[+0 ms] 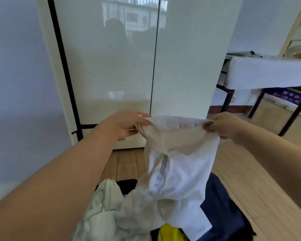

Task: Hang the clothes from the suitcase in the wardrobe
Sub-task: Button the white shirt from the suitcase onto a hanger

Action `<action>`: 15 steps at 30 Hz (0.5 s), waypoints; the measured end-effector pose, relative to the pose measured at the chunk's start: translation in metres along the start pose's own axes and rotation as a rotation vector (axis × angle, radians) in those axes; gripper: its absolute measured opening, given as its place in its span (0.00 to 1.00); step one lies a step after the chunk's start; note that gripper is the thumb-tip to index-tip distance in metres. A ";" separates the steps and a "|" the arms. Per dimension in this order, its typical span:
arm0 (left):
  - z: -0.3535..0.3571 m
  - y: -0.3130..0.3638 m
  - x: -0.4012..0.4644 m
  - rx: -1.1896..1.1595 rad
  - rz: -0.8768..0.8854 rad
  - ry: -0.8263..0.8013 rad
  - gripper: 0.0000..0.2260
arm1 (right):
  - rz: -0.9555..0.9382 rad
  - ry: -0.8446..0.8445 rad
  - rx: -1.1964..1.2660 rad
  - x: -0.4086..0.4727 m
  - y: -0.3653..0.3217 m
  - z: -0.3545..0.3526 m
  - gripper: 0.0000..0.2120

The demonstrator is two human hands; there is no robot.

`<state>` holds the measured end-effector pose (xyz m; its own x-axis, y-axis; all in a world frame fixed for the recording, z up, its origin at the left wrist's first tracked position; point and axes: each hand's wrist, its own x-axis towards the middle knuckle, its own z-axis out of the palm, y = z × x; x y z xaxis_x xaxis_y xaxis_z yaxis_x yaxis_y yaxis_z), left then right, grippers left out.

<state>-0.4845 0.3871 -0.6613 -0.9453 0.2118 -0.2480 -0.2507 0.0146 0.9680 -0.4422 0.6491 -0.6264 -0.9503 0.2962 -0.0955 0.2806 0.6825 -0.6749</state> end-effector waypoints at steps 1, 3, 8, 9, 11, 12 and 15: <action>-0.004 -0.014 0.000 0.004 -0.037 -0.021 0.11 | 0.046 -0.015 0.107 0.000 0.009 0.017 0.05; -0.010 -0.045 -0.002 0.028 -0.095 -0.024 0.08 | 0.148 -0.031 0.336 -0.001 0.023 0.047 0.06; -0.046 -0.135 0.003 0.208 -0.154 0.242 0.07 | 0.259 -0.127 0.496 -0.007 0.038 0.107 0.10; -0.055 -0.153 0.005 0.293 -0.184 0.279 0.08 | 0.265 -0.160 0.467 -0.008 0.041 0.117 0.10; -0.075 -0.194 0.009 0.503 -0.264 0.321 0.09 | 0.247 -0.233 0.424 -0.013 0.042 0.137 0.06; -0.084 -0.215 0.010 0.612 -0.313 0.334 0.07 | 0.233 -0.250 0.431 -0.014 0.044 0.145 0.03; -0.103 -0.270 0.008 0.899 -0.389 0.354 0.10 | 0.209 -0.229 0.487 -0.010 0.047 0.165 0.06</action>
<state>-0.4462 0.2843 -0.9293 -0.8759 -0.2599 -0.4064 -0.4407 0.7738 0.4550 -0.4415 0.5685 -0.7778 -0.9014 0.2030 -0.3823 0.4227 0.2224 -0.8786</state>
